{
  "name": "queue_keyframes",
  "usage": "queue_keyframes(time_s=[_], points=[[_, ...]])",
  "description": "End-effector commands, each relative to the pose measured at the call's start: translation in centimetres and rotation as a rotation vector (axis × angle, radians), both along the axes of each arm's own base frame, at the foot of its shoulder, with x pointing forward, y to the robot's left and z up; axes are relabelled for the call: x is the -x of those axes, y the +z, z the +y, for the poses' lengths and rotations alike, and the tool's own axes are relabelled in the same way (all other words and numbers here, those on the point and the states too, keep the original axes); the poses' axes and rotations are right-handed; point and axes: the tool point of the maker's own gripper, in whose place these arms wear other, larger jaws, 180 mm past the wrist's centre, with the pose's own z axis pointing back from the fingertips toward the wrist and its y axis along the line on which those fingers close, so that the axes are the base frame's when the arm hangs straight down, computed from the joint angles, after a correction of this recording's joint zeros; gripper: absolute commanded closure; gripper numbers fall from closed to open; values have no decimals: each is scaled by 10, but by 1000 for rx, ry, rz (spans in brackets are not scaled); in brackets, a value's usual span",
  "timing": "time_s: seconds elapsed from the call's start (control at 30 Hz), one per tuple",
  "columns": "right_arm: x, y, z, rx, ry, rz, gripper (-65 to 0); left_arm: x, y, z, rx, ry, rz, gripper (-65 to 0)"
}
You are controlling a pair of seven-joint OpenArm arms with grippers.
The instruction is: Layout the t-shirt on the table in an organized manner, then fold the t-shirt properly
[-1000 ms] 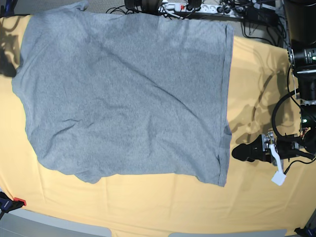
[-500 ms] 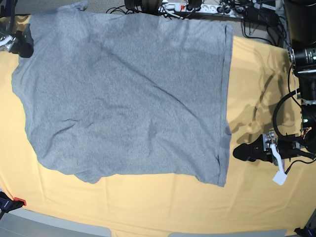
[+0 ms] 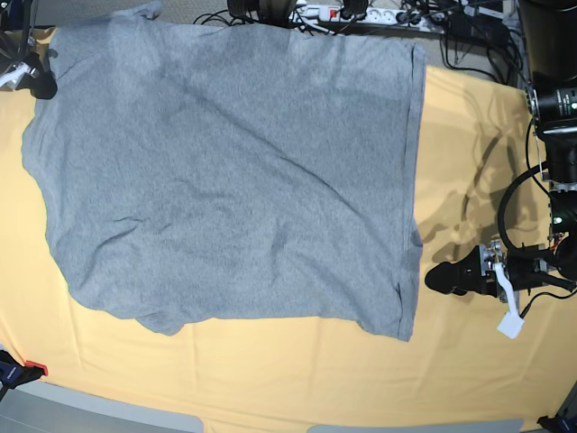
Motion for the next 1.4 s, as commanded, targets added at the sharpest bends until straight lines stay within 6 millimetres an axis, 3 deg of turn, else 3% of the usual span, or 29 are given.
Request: queue_keyframes(time_s=[0.0, 0.23, 0.5, 0.8, 1.37], points=[[-4, 11, -10, 38, 19, -9, 0, -10, 25, 5, 16, 13, -69, -494], [-10, 36, -19, 61, 24, -73, 0, -10, 25, 5, 16, 13, -69, -493], [0, 49, -39, 89, -56, -105, 0, -10, 25, 5, 16, 13, -69, -494], [10, 42, -23, 15, -78, -123, 0, -10, 25, 5, 16, 13, -69, -494], [53, 24, -27, 52, -76, 32, 0, -10, 25, 7, 12, 16, -69, -494]])
